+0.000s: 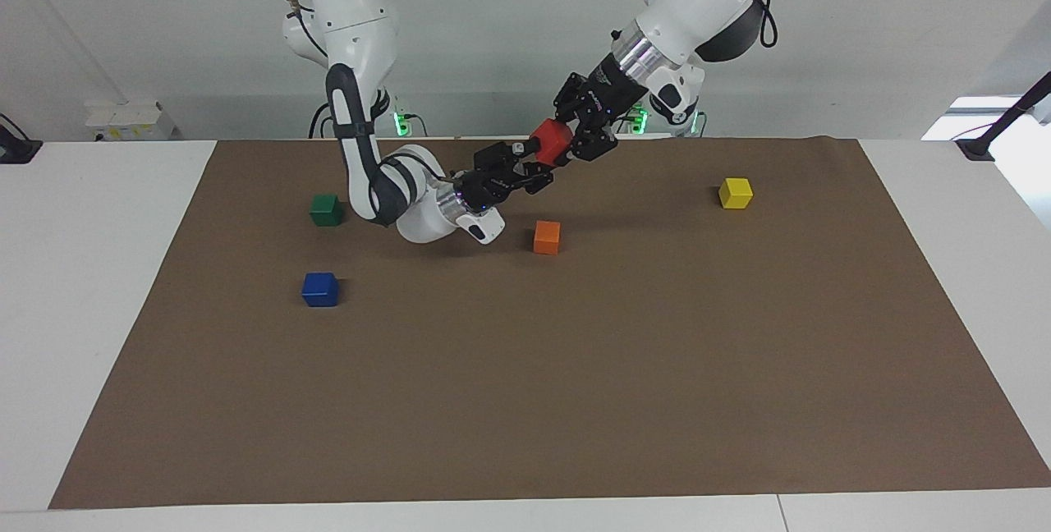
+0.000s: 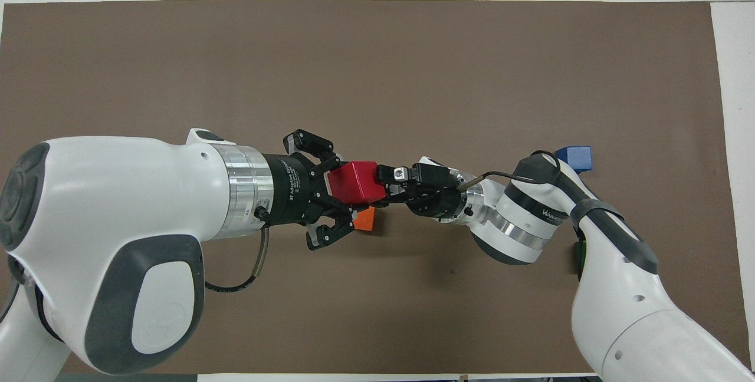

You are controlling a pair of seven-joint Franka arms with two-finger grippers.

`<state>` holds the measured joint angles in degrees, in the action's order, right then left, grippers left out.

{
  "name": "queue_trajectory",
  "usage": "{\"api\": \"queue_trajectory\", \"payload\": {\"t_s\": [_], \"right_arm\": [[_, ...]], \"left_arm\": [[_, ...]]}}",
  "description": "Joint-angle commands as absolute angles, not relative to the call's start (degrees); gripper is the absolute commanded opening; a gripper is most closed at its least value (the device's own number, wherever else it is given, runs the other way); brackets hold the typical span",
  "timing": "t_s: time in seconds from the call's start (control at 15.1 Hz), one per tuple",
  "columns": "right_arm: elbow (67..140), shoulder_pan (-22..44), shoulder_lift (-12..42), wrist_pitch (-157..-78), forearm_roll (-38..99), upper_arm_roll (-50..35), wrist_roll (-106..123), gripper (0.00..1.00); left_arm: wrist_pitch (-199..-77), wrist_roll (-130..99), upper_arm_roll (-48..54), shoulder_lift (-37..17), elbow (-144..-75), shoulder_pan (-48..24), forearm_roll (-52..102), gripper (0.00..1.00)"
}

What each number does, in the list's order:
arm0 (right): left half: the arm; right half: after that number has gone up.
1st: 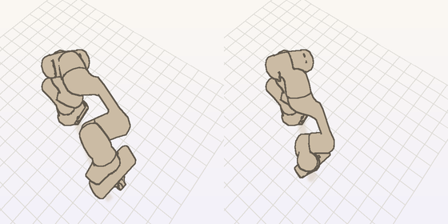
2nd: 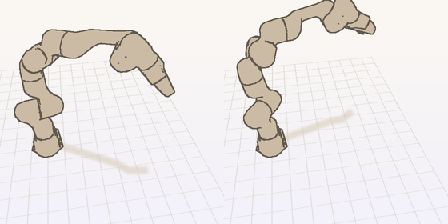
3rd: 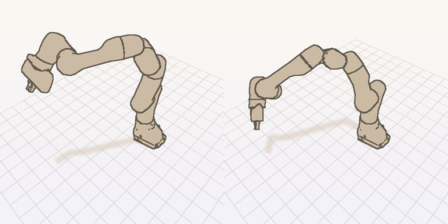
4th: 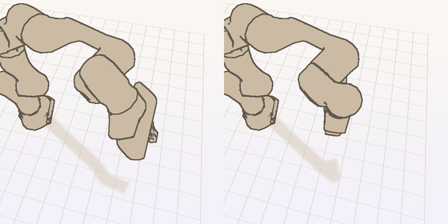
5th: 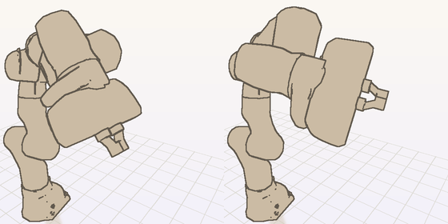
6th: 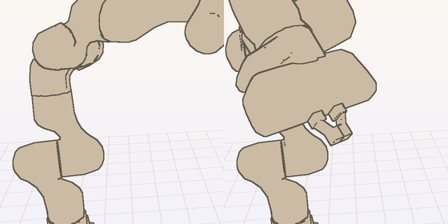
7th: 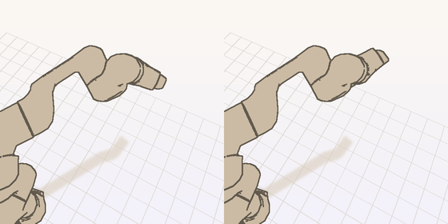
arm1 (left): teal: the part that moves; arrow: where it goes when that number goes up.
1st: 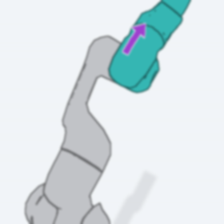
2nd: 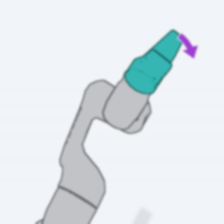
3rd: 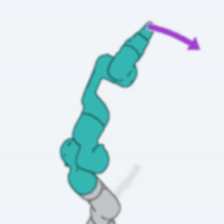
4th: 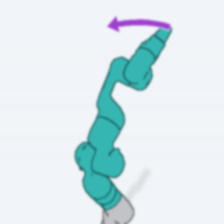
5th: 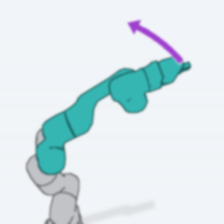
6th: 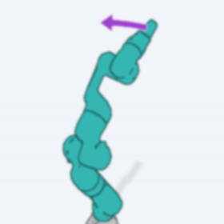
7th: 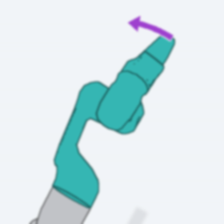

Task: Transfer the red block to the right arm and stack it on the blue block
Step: 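Close the right gripper on the red cube beside the left gripper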

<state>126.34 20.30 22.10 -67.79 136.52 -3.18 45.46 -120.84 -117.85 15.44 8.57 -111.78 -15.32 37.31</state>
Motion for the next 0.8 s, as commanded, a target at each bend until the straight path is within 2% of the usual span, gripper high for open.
{"api": "queue_trajectory", "payload": {"t_s": [0.0, 0.2, 0.27, 0.33, 0.6, 0.73], "right_arm": [[126.0, 21.3, 21.6, -69.8, 137.0, -3.3, 47.9, 0.0], [125.9, 21.3, 21.4, -69.9, 137.0, -3.3, 48.1, 0.0], [125.9, 21.3, 21.4, -69.7, 136.9, -3.3, 48.1, 0.0], [125.9, 21.3, 21.4, -69.7, 137.0, -3.3, 48.1, 0.0], [125.2, 21.2, 21.4, -69.8, 137.0, -3.3, 48.1, 0.0], [125.1, 21.1, 21.2, -69.8, 137.0, -3.3, 48.1, 0.0]], "left_arm": [[-122.3, -118.8, 14.9, 10.6, -114.7, -16.2, 38.4, 0.0], [-122.2, -118.0, 14.9, 10.7, -114.9, -16.2, 38.3, 0.0], [-122.2, -117.9, 14.9, 10.7, -114.9, -15.8, 38.1, 0.04], [-122.2, -118.6, 14.9, 10.7, -114.8, -15.6, 38.1, 0.98], [-121.2, -118.5, 14.7, 11.0, -114.8, -15.2, 37.9, 1.0], [-119.6, -118.4, 14.6, 12.5, -114.6, -12.1, 37.9, 1.0]]}}
